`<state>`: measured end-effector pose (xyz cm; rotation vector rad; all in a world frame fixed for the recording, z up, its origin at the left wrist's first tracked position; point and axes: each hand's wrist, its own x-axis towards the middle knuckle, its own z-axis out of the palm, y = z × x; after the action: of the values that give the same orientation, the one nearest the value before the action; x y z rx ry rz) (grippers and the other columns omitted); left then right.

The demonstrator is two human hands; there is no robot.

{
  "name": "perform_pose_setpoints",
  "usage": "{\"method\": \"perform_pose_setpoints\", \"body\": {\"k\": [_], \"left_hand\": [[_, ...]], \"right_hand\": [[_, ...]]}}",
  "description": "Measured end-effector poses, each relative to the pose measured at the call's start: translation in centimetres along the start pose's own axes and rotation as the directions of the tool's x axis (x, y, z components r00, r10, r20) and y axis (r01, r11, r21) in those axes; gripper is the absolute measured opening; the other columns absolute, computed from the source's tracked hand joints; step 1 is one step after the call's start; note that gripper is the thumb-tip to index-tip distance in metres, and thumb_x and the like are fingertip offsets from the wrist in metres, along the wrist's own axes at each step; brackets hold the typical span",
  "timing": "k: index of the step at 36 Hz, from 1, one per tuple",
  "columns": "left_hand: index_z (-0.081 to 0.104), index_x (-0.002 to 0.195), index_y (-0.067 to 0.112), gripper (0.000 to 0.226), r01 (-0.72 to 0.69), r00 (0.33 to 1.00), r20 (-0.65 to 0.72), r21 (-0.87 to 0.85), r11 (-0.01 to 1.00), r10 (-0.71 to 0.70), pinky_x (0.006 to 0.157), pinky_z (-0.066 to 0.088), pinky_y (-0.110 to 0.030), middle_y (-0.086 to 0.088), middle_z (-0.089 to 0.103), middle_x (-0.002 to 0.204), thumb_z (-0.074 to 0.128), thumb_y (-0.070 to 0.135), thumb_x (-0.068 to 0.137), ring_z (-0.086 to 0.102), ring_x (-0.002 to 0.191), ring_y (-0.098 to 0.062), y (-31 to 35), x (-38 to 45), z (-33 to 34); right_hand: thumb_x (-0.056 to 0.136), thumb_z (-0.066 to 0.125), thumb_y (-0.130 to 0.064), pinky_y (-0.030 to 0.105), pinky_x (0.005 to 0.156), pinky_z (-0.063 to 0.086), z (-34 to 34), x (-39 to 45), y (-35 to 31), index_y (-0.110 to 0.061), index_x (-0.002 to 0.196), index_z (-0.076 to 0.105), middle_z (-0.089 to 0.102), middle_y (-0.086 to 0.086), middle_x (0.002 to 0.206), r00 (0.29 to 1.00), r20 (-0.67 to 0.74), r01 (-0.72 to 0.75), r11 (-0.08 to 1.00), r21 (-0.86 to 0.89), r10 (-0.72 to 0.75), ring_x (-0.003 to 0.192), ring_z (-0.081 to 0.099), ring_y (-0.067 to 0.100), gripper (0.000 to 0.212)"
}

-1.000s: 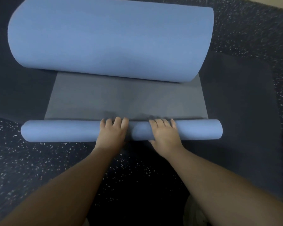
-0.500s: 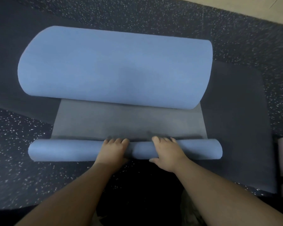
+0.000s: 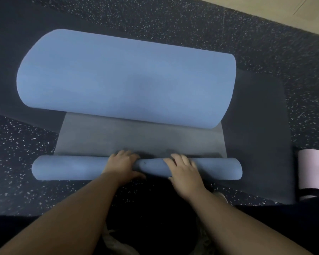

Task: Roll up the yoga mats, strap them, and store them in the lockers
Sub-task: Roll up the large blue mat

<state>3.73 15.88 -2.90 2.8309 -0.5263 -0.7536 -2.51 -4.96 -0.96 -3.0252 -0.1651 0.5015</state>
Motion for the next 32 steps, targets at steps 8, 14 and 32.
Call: {"method": "perform_pose_setpoints", "body": {"k": [8,14,32], "left_hand": [[0.048,0.130,0.039,0.070,0.043,0.999,0.019,0.006,0.999,-0.043,0.099,0.027,-0.035,0.005,0.042,0.124,0.065,0.071,0.070,0.036,0.122,-0.017,0.1,0.3,-0.7],[0.048,0.124,0.033,0.066,0.046,0.995,-0.095,0.024,0.999,-0.043,0.096,0.026,-0.034,0.006,0.048,0.123,0.060,0.072,0.073,0.042,0.120,-0.017,0.2,-0.2,-0.3],[0.066,0.119,0.021,0.078,0.031,0.964,-0.267,0.051,0.998,-0.017,0.083,0.044,-0.066,-0.013,0.066,0.118,0.095,0.021,0.047,0.063,0.111,-0.039,3.0,-1.7,2.2]], "right_hand": [[0.058,0.054,-0.018,0.029,0.051,0.049,-0.9,-0.9,-0.5,-0.020,0.100,0.072,0.063,0.002,0.090,1.000,-0.029,0.011,0.999,-0.030,-0.012,0.072,0.060,0.023,0.045],[0.093,0.047,-0.021,0.034,0.105,0.035,-2.6,-1.1,-1.0,-0.016,0.155,0.016,0.026,0.005,0.153,0.961,0.275,-0.026,0.994,0.106,-0.004,0.140,0.024,0.024,0.069],[0.090,0.051,-0.016,0.031,0.122,0.005,-2.7,1.4,-1.0,-0.015,0.156,-0.003,-0.013,-0.002,0.163,0.940,0.331,-0.181,0.938,0.295,0.077,0.149,-0.015,0.015,0.085]]}}
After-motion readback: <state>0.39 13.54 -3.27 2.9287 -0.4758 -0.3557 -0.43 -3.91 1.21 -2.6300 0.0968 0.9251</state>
